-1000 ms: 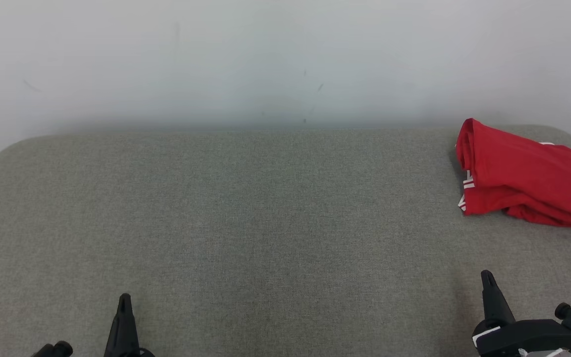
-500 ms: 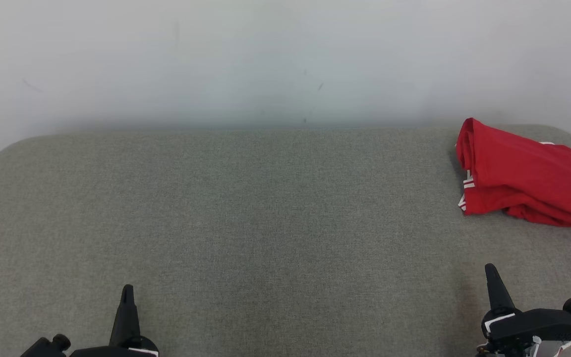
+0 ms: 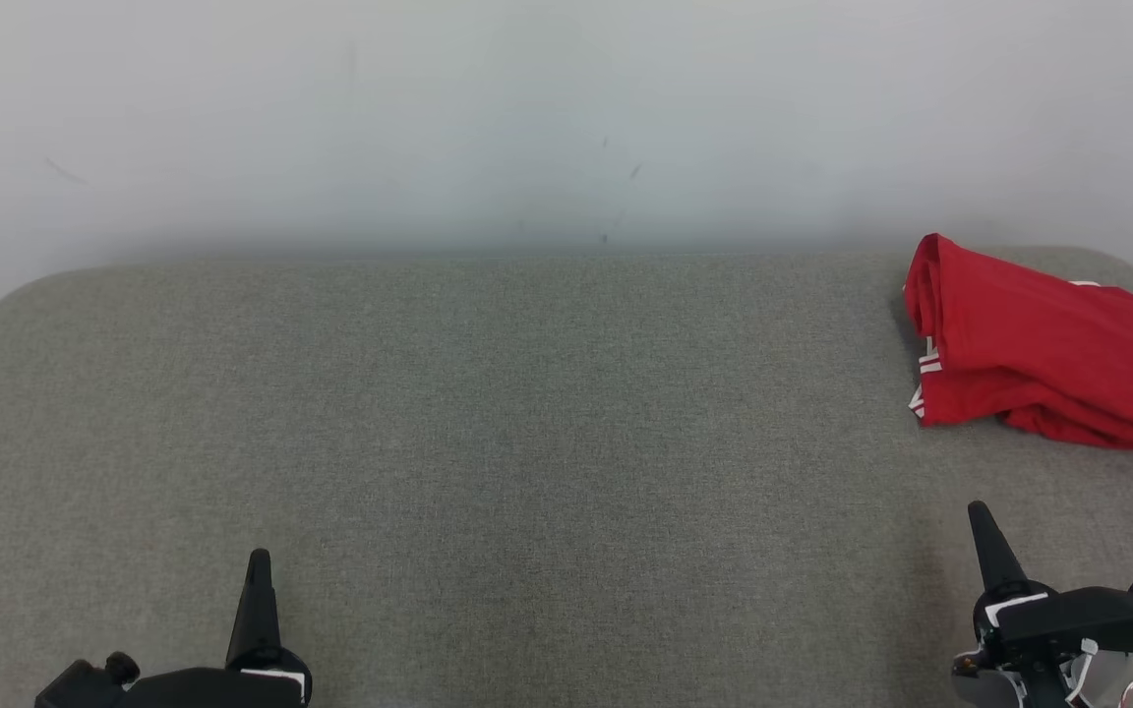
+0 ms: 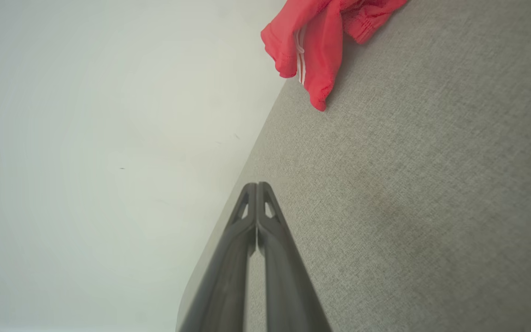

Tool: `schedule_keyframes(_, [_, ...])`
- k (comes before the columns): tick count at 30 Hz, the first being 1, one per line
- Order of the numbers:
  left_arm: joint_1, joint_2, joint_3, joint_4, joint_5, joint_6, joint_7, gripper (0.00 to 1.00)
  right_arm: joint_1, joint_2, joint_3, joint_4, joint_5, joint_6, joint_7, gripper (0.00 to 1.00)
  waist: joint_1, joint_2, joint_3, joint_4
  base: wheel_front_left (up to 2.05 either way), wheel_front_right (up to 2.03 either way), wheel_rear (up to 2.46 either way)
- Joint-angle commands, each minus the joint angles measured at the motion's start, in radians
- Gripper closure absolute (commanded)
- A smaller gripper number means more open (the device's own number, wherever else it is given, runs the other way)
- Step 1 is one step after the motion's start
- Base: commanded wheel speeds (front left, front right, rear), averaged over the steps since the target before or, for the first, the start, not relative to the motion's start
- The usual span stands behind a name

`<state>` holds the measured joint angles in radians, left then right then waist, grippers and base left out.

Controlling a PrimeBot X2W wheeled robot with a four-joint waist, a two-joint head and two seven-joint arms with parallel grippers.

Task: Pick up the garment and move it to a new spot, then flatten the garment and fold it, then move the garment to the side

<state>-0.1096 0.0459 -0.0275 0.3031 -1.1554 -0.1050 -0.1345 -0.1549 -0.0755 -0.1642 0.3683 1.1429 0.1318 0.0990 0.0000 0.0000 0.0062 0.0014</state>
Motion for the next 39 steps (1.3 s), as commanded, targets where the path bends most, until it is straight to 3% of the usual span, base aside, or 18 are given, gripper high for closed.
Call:
schedule_keyframes(1, [-0.031, 0.005, -0.001, -0.004, -0.025, -0.004, 0.004, 1.0, -0.027, -0.008, -0.007, -0.006, 0.026, -0.001, 0.008, 1.0, 0.0, 0.0, 0.0, 0.0, 0.0, 0.0, 0.0])
schedule_keyframes(39, [-0.104, 0.006, -0.019, 0.04, -0.361, -0.021, 0.044, 1.0, -0.119, -0.011, -0.076, 0.053, 0.33, -0.002, 0.132, 1.0, 0.0, 0.0, 0.002, -0.001, 0.0, 0.0, 0.0])
